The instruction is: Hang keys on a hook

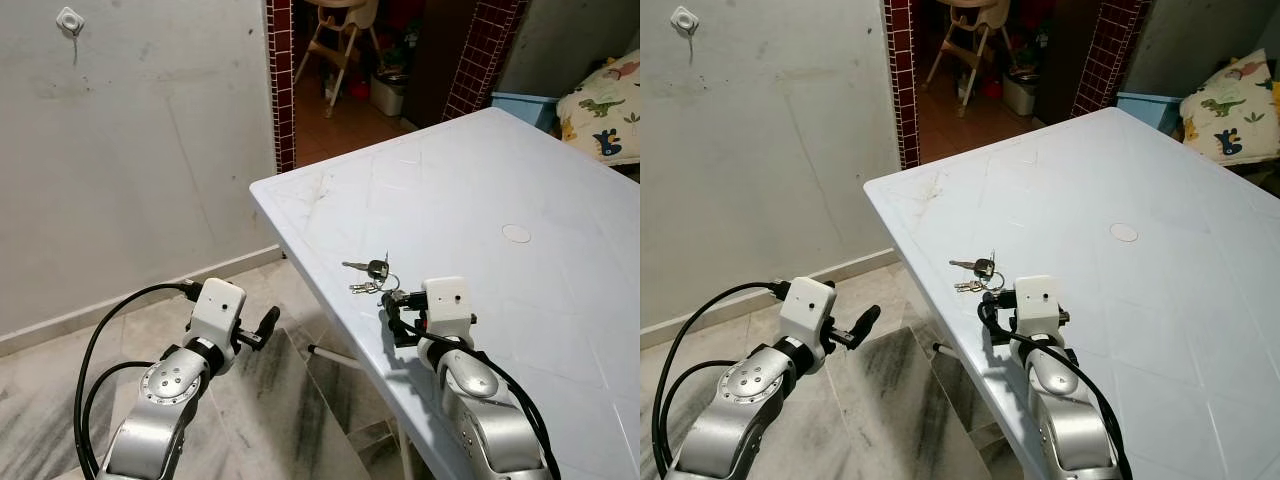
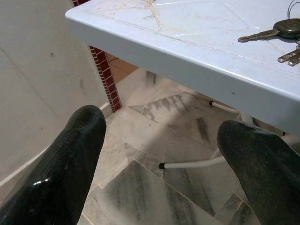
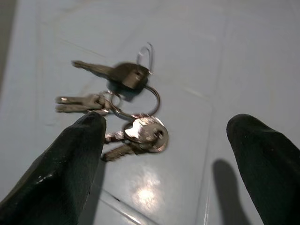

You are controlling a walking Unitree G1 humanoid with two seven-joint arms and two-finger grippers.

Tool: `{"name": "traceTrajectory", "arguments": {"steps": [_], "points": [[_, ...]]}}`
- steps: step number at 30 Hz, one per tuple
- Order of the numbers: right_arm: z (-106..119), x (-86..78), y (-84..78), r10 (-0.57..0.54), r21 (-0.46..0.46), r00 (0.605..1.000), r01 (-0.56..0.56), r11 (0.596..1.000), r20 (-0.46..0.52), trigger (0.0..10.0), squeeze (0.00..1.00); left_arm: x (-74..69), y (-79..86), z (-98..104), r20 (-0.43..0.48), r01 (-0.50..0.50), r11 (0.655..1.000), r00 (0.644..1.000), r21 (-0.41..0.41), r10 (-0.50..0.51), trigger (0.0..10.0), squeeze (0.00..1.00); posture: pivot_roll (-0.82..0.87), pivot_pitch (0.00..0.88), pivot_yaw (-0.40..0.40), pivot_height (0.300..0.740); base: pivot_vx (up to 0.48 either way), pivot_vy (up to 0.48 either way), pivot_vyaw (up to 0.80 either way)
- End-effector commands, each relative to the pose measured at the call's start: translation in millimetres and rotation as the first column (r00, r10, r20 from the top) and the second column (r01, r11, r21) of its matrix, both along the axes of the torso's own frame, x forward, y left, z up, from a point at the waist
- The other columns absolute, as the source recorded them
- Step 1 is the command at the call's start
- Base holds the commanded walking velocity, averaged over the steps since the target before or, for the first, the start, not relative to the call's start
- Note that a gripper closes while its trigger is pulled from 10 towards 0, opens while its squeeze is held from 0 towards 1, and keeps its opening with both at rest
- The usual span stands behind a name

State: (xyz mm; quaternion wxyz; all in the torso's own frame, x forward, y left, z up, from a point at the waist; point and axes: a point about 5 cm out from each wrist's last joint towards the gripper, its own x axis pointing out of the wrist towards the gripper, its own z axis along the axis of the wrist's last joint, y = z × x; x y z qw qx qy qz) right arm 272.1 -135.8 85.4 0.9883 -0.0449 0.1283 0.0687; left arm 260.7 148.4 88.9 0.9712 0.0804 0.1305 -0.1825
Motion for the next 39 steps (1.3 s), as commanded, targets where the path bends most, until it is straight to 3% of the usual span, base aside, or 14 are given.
{"name": "traceTrajectory", "arguments": {"steps": [1, 3, 5, 6, 8, 9, 10, 11, 17, 18, 19, 20, 22, 39], "points": [[0.7, -0.3, 4.5, 0.051, -0.019, 0.999, -0.05, 0.999, 0.02, 10.0, 0.0, 1.6, -0.8, 2.3, 0.002, 0.012, 1.0, 1.0, 0.005, -0.012, 10.0, 0.0, 0.13, 0.0, -0.018, 0.74, 0.0, 0.0, 0.0], [1.2, 0.0, 7.0, 0.089, -0.047, 0.995, -0.088, 0.995, 0.033, 10.0, 0.0, 1.5, -1.1, 2.5, 0.002, 0.013, 1.0, 1.0, 0.005, -0.013, 10.0, 0.0, 0.13, 0.0, -0.018, 0.74, 0.0, 0.0, 0.0], [1.1, 1.8, 8.7, 0.119, -0.094, 0.992, -0.114, 0.989, 0.046, 8.8, 0.0, 2.7, -1.8, 2.7, 0.004, 0.014, 1.0, 1.0, 0.004, -0.014, 10.0, 0.0, 0.13, 0.0, -0.013, 0.74, 0.0, 0.0, 0.0], [1.1, 4.0, 9.2, 0.121, -0.099, 0.991, -0.115, 0.988, 0.056, 4.4, 0.0, 6.3, -2.3, 4.0, 0.01, 0.008, 1.0, 1.0, 0.0, -0.008, 10.0, 0.0, 0.13, 0.0, -0.013, 0.74, 0.0, 0.0, 0.0], [0.2, 6.5, 9.9, 0.119, -0.094, 0.991, -0.113, 0.989, 0.053, 3.8, 0.0, 11.0, -2.0, 6.0, 0.019, -0.003, 1.0, 1.0, -0.007, 0.003, 10.0, 0.0, 0.13, 0.0, -0.01, 0.74, 0.0, 0.0, 0.0], [0.2, 6.5, 9.9, 0.119, -0.094, 0.991, -0.113, 0.989, 0.053, 3.8, 0.0, 11.0, -2.0, 6.0, 0.019, -0.003, 1.0, 1.0, -0.007, 0.003, 10.0, 0.0, 0.13, 0.0, -0.01, 0.74, 0.0, 0.0, 0.0], [-2.9, 7.8, 10.5, 0.118, -0.103, 0.992, -0.113, 0.988, 0.041, 8.0, 0.0, 15.0, -0.6, 6.7, 0.021, -0.011, 1.0, 1.0, -0.014, 0.011, 10.0, 0.0, 0.13, 0.0, -0.012, 0.74, 0.0, 0.0, 0.0], [-5.1, 8.3, 10.2, 0.109, -0.105, 0.994, -0.105, 0.989, 0.031, 10.0, 0.0, 18.5, 1.5, 6.9, 0.02, -0.023, 0.999, 1.0, -0.022, 0.024, 10.0, 0.0, 0.13, 0.0, -0.014, 0.74, 0.0, 0.0, 0.0], [-12.3, 6.3, 4.8, 0.083, -0.132, 0.996, -0.084, 0.988, -0.017, 10.0, 0.0, 20.8, 5.1, 3.2, -0.013, -0.032, 0.999, 0.999, -0.028, 0.032, 10.0, 0.0, 0.12, 0.0, -0.015, 0.74, 0.0, 0.0, 0.0], [-13.6, 6.1, 3.3, 0.078, -0.128, 0.997, -0.08, 0.989, -0.022, 8.2, 0.0, 20.3, 3.9, 2.7, -0.015, -0.024, 0.999, 1.0, -0.028, 0.023, 10.0, 0.0, 0.12, 0.0, -0.015, 0.74, 0.0, 0.0, 0.0], [-15.0, 6.0, 0.8, 0.067, -0.119, 0.997, -0.07, 0.99, -0.029, 5.1, 0.0, 19.9, 2.1, 2.4, -0.014, -0.014, 1.0, 1.0, -0.028, 0.013, 10.0, 0.0, 0.12, 0.0, -0.015, 0.74, 0.0, 0.0, 0.0], [-16.1, 6.2, -1.0, 0.058, -0.12, 0.998, -0.062, 0.991, -0.035, 4.1, 0.0, 19.8, 1.0, 1.9, -0.015, -0.009, 1.0, 1.0, -0.027, 0.008, 10.0, 0.0, 0.12, 0.0, -0.015, 0.74, 0.0, 0.0, 0.0], [-17.3, 6.6, -2.9, 0.055, -0.123, 0.998, -0.06, 0.991, -0.042, 0.0, 0.0, 19.7, -1.7, 1.0, -0.018, -0.003, 1.0, 1.0, -0.031, 0.002, 10.0, 0.0, 0.11, 0.0, -0.012, 0.74, 0.0, 0.0, 0.0], [-22.0, 13.2, 1.6, 0.08, -0.063, 0.994, -0.085, 0.994, -0.075, 0.0, 0.0, 13.5, -17.3, -3.6, -0.069, 0.102, 0.991, 0.992, -0.086, -0.109, 10.0, 0.0, 0.12, 0.0, -0.019, 0.74, 0.0, 0.0, 0.0]]}}
